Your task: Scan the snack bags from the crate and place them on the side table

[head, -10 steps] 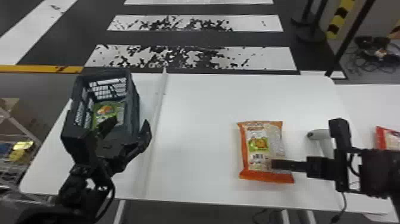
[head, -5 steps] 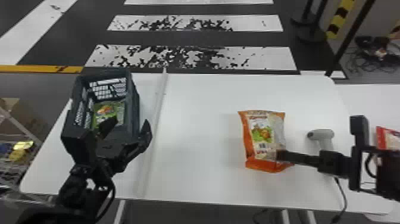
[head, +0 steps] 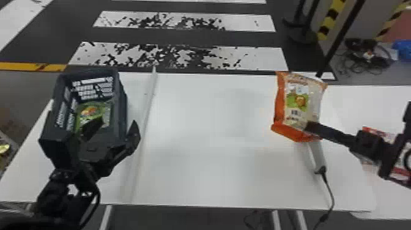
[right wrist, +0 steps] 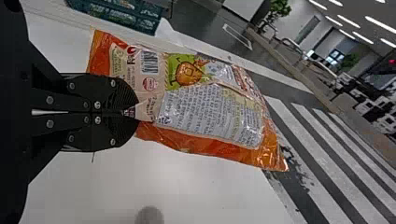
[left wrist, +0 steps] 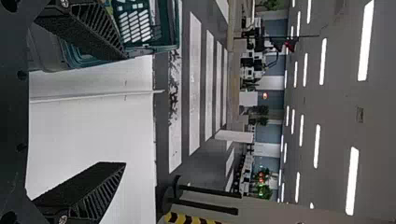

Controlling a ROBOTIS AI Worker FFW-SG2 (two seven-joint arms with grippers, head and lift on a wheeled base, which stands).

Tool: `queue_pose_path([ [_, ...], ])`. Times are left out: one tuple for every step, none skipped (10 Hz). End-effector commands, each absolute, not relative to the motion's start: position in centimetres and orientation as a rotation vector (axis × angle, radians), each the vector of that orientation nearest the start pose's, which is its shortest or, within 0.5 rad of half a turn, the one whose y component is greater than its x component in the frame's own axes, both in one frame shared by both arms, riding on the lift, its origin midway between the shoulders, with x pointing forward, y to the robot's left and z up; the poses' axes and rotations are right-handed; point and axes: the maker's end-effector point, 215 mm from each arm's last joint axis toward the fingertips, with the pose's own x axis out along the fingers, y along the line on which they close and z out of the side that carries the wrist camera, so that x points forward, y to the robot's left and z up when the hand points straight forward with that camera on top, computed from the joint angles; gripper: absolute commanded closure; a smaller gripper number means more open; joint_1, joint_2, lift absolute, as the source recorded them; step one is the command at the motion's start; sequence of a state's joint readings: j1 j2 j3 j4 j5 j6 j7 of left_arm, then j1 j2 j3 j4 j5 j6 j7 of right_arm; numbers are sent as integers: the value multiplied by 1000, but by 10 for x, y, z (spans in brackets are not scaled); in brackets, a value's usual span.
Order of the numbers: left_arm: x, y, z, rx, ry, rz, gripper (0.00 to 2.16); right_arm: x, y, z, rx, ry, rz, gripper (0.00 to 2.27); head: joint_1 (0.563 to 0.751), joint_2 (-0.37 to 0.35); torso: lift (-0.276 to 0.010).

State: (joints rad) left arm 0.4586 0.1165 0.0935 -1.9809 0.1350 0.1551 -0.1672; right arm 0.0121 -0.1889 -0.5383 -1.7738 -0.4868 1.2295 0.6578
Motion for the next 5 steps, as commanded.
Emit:
queue_pose_path([
  [451, 258, -396, -8, 198, -128, 60, 482, -362, -405, 701, 572, 286, 2260, 695, -70, -50],
  [452, 258, -393, -9, 192, -128, 60, 491, -397, -407, 666, 516, 184, 2260, 695, -102, -50],
  [451, 259, -395, -7, 198, -129, 63, 498, -429, -409, 653, 463, 93, 2260, 695, -124, -50],
  [452, 259, -394, -5, 195, -130, 63, 501, -458, -419, 671, 439, 15, 2260, 695, -170, -50],
  [452, 259, -393, -5, 194, -130, 63, 502, -490, -427, 647, 400, -81, 2260, 695, -206, -50],
])
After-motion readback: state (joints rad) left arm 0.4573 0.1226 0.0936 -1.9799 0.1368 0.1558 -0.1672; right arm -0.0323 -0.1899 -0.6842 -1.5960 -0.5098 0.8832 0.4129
